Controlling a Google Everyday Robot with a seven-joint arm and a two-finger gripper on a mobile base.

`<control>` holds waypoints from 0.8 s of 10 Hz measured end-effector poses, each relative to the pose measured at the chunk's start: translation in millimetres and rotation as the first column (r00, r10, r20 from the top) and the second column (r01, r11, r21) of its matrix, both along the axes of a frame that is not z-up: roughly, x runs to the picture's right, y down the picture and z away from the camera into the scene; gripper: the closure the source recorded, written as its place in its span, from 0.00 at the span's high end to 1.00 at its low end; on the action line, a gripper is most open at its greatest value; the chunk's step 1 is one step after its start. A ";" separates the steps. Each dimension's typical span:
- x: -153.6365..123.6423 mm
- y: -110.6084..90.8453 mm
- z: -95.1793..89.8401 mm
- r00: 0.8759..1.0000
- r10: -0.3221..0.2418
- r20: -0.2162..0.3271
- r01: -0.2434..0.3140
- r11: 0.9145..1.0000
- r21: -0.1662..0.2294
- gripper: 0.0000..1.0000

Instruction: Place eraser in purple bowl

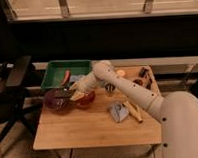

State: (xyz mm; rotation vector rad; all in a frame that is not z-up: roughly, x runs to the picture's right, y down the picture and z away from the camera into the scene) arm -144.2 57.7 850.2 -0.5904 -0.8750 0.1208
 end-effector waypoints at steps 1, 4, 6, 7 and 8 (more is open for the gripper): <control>-3.7 -1.4 0.4 1.000 0.000 0.009 0.000 1.000 0.006 0.42; -21.4 -5.6 -4.8 0.999 0.001 0.050 -0.002 1.000 0.021 0.65; -28.8 -7.0 -8.5 0.998 0.002 0.065 -0.004 1.000 0.023 0.65; -28.7 -6.8 -8.5 0.998 0.002 0.065 -0.003 1.000 0.022 0.65; -27.6 -7.0 -8.3 0.998 0.003 0.064 -0.005 1.000 0.022 0.65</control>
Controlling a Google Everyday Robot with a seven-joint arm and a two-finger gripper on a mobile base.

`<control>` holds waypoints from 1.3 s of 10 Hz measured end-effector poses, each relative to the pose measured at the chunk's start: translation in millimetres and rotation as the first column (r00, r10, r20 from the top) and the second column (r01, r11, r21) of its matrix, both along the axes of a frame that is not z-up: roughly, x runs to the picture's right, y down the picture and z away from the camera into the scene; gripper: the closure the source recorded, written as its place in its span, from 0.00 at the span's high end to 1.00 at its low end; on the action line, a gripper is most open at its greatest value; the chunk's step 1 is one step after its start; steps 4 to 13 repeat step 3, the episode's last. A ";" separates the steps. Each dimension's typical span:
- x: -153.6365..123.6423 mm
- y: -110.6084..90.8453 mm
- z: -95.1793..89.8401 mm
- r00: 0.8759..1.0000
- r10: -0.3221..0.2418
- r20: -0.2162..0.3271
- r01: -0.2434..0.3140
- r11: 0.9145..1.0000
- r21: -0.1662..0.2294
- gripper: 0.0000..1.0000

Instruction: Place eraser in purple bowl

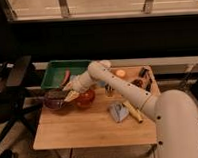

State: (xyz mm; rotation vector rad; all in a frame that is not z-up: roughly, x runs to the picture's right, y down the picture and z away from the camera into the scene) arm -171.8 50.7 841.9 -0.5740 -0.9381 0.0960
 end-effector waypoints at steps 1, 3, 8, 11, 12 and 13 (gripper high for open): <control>1.0 -0.4 0.2 1.000 0.001 -0.001 -0.001 1.000 0.000 0.65; 0.2 -0.2 0.0 1.000 0.001 0.000 -0.001 1.000 0.000 0.65; 0.2 -0.2 0.0 1.000 0.001 0.000 -0.001 1.000 0.000 0.65; 0.2 -0.2 0.0 1.000 0.001 0.000 -0.001 1.000 0.000 0.65; 0.2 -0.2 0.0 1.000 0.001 0.000 -0.001 1.000 0.000 0.65; 0.2 -0.2 0.0 1.000 0.001 0.000 -0.001 1.000 0.000 0.65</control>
